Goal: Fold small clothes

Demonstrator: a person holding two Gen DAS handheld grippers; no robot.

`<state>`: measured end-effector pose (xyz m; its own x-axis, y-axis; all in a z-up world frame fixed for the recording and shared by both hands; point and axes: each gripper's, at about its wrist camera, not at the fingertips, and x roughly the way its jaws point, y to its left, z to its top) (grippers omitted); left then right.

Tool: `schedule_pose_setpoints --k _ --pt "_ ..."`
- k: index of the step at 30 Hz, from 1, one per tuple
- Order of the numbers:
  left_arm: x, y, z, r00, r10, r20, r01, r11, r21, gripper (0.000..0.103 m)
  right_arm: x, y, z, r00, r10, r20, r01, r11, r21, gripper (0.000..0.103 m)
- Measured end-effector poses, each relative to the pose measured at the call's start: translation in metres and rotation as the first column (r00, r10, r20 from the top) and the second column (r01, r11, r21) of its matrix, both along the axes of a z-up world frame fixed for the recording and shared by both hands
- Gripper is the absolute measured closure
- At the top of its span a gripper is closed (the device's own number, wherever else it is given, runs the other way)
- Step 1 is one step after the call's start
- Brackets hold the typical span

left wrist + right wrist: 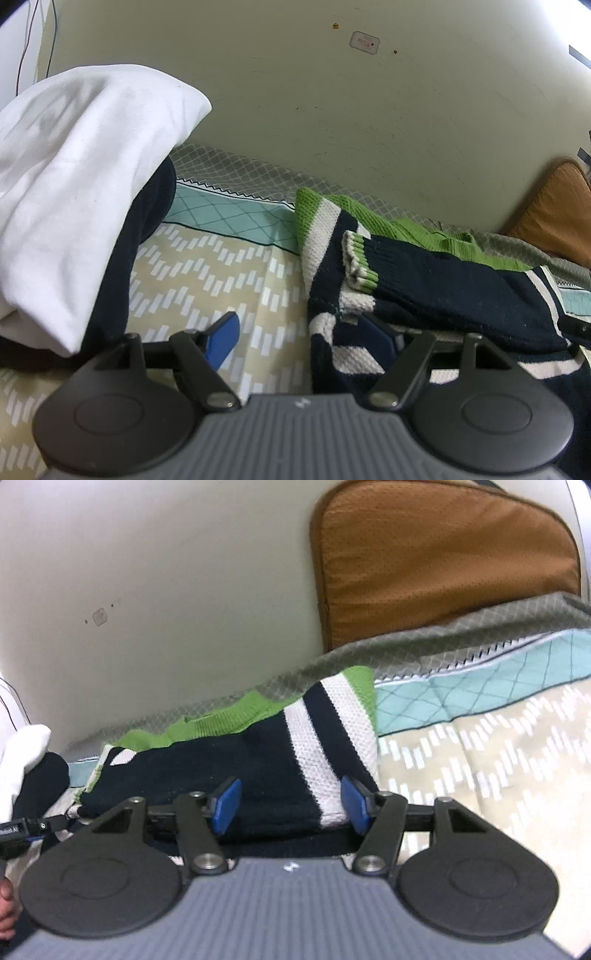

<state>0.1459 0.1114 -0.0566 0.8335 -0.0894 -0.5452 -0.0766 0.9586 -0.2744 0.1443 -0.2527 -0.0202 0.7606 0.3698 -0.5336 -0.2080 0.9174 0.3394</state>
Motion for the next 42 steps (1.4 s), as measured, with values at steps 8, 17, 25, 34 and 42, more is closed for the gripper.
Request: schedule_pose_setpoints --k 8,17,25,34,42 --pt "0.0 -0.001 0.0 1.0 -0.009 0.0 0.009 1.0 0.008 0.027 0.01 0.011 -0.003 0.999 -0.013 0.029 0.014 0.999 -0.031 0.034" --pt "0.001 -0.002 0.0 1.0 -0.017 -0.001 0.017 1.0 0.017 0.025 -0.012 0.004 0.005 0.999 -0.015 0.035 0.016 1.0 -0.026 0.033" --pt "0.001 -0.003 0.0 1.0 -0.025 0.01 0.025 1.0 0.015 0.025 -0.012 0.004 0.005 0.999 -0.016 0.036 0.017 1.0 -0.026 0.032" --pt "0.0 -0.003 0.0 0.999 -0.03 0.01 0.03 0.999 0.016 0.022 -0.012 0.004 0.005 0.999 -0.016 0.036 0.017 0.999 -0.027 0.032" --pt "0.0 -0.003 0.0 0.999 -0.031 0.01 0.03 0.999 0.017 0.022 -0.012 0.004 0.005 0.999 -0.016 0.036 0.017 1.0 -0.027 0.032"
